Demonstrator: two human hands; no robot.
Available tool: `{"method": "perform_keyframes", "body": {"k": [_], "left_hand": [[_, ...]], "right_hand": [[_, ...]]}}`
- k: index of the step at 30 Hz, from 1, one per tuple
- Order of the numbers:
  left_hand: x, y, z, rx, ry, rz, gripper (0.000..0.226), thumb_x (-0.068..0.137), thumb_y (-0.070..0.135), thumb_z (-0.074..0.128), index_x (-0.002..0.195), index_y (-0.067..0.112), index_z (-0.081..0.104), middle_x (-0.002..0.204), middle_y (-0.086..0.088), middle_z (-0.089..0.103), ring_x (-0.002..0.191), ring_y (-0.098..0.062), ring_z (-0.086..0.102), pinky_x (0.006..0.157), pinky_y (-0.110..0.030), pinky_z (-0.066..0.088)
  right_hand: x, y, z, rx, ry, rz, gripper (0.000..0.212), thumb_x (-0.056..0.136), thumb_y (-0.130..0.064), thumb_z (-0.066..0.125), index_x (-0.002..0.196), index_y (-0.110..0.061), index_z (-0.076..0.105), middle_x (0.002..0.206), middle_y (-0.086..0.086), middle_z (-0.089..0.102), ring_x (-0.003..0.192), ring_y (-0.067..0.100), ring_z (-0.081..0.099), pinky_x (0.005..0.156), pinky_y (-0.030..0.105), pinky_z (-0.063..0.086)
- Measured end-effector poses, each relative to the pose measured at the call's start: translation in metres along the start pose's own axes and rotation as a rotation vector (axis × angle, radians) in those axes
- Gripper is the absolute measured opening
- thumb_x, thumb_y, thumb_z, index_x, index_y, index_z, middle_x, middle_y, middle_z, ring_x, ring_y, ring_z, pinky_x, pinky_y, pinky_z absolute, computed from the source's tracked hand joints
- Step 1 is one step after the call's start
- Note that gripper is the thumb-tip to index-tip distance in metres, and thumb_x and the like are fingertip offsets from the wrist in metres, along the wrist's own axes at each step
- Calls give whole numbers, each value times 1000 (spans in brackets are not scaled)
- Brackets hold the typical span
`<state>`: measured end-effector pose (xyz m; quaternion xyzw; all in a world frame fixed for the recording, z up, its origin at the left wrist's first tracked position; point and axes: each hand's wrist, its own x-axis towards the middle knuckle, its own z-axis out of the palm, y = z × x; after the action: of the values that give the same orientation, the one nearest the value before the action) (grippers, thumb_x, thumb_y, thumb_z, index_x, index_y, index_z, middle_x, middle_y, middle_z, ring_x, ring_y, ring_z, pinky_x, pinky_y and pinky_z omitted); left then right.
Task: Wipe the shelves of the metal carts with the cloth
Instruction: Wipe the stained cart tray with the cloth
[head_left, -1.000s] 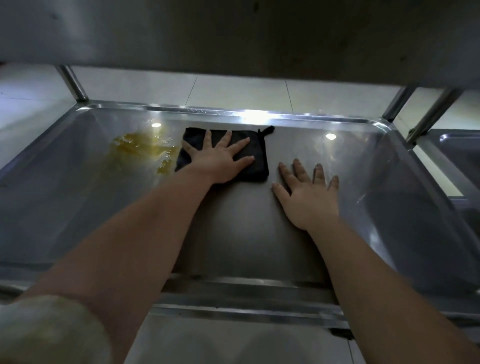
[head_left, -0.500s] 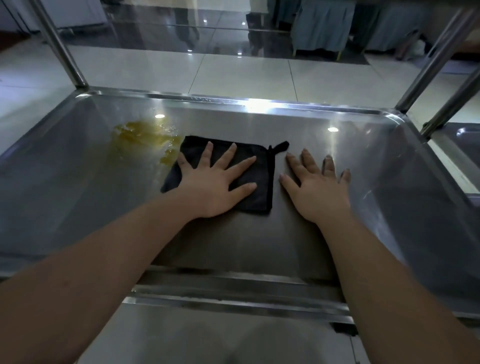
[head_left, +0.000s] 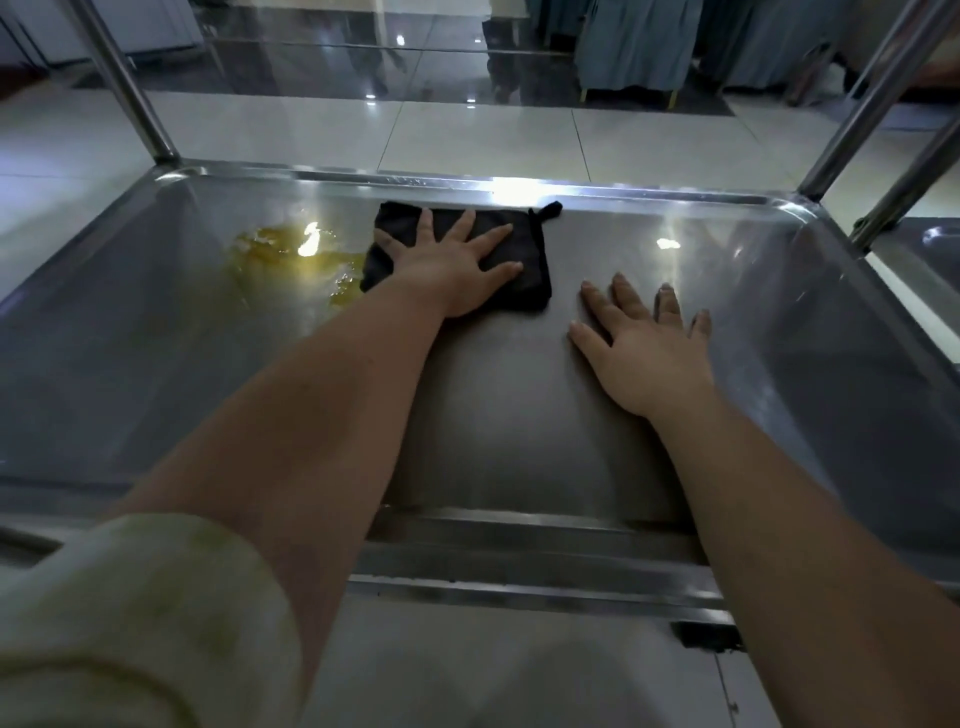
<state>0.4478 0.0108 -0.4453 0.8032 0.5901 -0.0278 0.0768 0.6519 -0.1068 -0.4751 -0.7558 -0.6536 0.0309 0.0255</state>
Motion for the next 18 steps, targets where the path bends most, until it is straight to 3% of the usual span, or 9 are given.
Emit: {"method": "perform_keyframes", "body": {"k": [4,9,13,18], "left_hand": [[-28,2,3,8,-25,33,66,84,83,14,145,61,0,163,14,-9,148,-35,-14,100,-79,-11],[-78,10,26,39,-24,143,77,68,89,-1,140,65,-8,162,16,-12,148,-34,-17,97,-77,-15],[-41,20,11,18,-9,69,64,86,80,9,145,60,-5,163,12,-12,148,-35,-17,98,-79,-12],[0,51,3,15,17,15,62,90,76,14,148,57,2,164,9,-5,148,-38,-14,97,-82,-10]], "right_hand": [[-1,0,-1,8,1,6,64,91,-72,9,151,-51,2,164,-13,0,150,32,-3,113,64,-5],[-8,-3,-5,-14,-1,16,63,93,-68,8,152,-48,2,164,-10,-1,150,35,-3,113,65,-4],[-10,-7,-6,-8,-16,23,60,94,-66,8,152,-48,2,164,-11,-2,150,34,-2,114,63,-3],[-12,-5,-3,-16,7,15,63,95,-63,10,154,-39,12,164,-12,1,150,33,0,114,63,0]]}}
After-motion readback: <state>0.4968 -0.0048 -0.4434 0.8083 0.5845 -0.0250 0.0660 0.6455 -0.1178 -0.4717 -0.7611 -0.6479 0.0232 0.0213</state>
